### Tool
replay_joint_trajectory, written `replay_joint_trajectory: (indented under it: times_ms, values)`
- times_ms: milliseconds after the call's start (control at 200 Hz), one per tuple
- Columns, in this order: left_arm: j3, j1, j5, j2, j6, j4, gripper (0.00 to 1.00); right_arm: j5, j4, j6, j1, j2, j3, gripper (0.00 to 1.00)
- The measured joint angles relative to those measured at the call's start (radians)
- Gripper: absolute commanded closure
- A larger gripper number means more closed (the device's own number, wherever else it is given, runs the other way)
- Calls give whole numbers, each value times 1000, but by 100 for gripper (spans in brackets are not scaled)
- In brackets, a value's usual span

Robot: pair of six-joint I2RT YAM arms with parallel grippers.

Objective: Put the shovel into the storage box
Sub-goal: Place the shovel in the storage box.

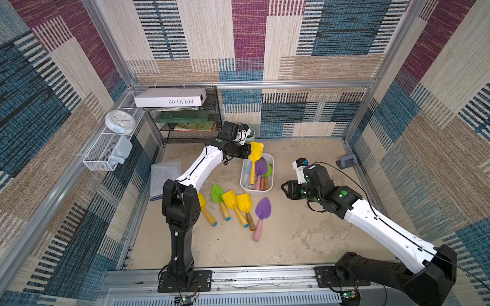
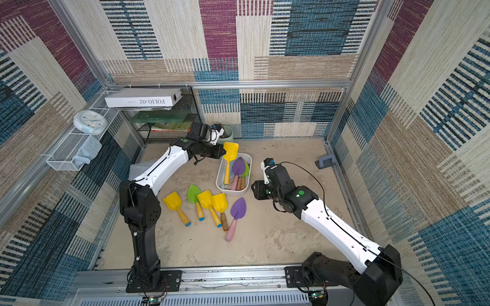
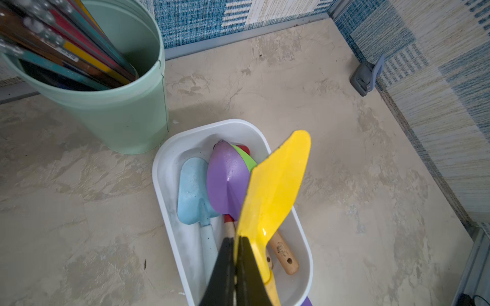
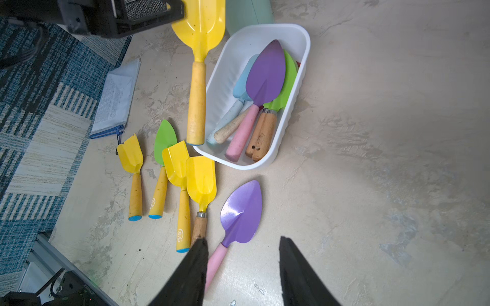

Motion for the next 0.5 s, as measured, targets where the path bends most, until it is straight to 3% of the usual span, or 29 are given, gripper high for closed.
replay_joint_trajectory:
  times_ms: [501]
  values:
    - [97,21,40,153,-6,-18,100,7,-3,-1,-14,-6,-30,53]
